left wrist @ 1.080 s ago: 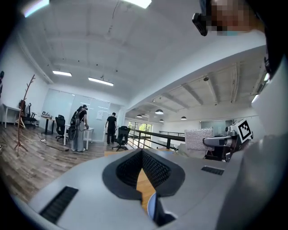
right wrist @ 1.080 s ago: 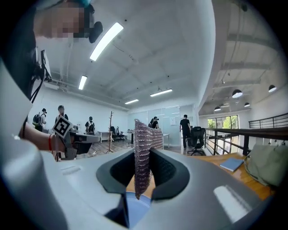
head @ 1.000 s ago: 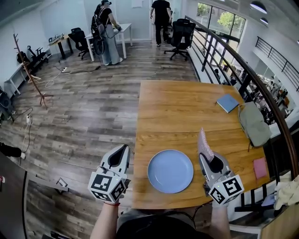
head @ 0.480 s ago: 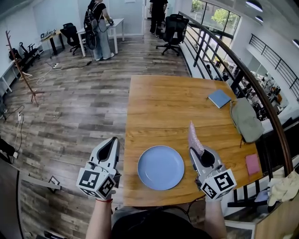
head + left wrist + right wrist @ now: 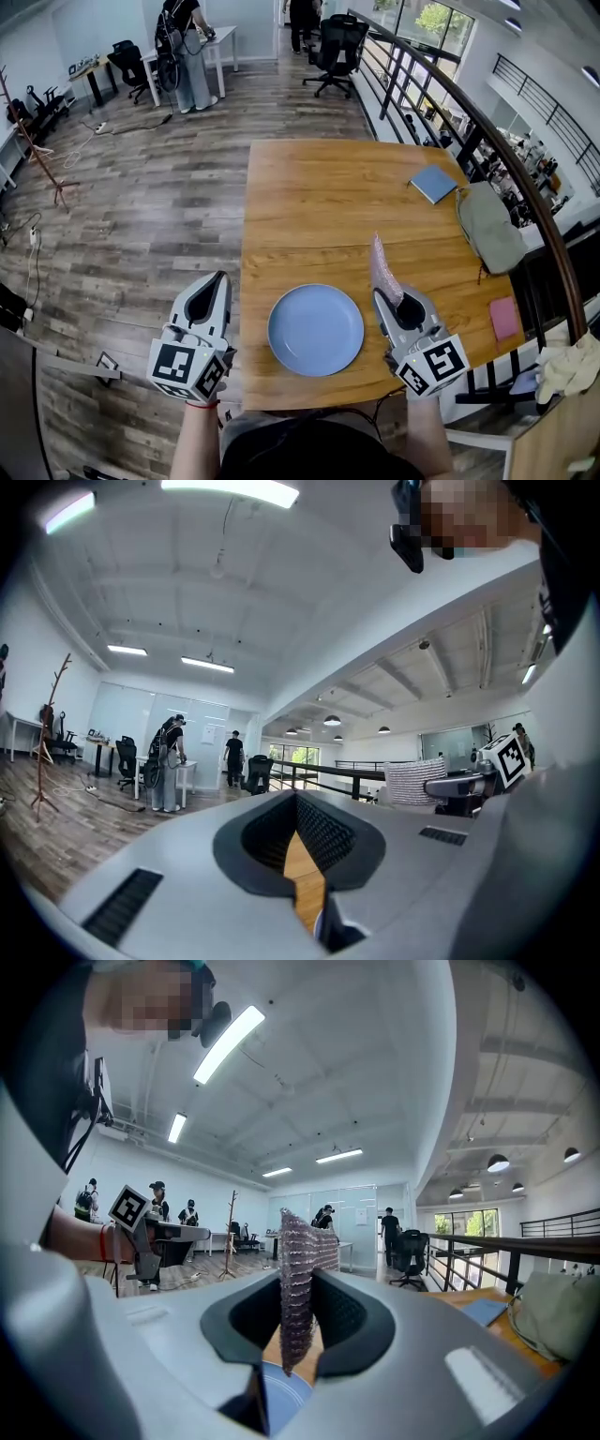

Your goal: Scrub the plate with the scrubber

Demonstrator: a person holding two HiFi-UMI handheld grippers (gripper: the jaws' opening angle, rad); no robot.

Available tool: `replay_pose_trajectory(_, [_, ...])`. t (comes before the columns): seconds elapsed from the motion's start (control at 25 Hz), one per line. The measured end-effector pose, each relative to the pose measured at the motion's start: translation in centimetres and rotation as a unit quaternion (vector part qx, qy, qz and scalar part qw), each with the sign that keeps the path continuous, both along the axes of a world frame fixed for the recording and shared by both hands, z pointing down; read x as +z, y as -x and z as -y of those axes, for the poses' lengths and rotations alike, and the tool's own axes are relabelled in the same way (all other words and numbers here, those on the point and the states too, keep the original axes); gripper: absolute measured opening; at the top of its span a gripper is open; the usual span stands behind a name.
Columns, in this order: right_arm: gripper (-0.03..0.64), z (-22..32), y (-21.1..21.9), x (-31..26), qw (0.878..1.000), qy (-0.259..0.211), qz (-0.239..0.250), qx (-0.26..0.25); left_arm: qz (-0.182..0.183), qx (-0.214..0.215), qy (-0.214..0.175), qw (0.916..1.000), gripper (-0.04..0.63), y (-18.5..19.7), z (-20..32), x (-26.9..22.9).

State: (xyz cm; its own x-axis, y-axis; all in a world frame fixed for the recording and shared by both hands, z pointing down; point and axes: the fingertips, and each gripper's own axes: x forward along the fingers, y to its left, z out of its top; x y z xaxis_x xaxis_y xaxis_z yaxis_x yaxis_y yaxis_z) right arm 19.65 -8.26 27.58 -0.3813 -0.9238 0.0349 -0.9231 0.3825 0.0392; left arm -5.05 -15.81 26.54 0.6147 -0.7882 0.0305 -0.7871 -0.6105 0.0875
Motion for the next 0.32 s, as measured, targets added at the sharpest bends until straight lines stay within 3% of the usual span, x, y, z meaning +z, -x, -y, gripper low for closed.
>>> replay_pose_trajectory(0.32, [0.086,0.3,0.9,-0.1,1.0,-0.002,-0.007,-0.012,-0.019,-0.036,0.016,0.9991,-0.003,2.2,0.7,0.3])
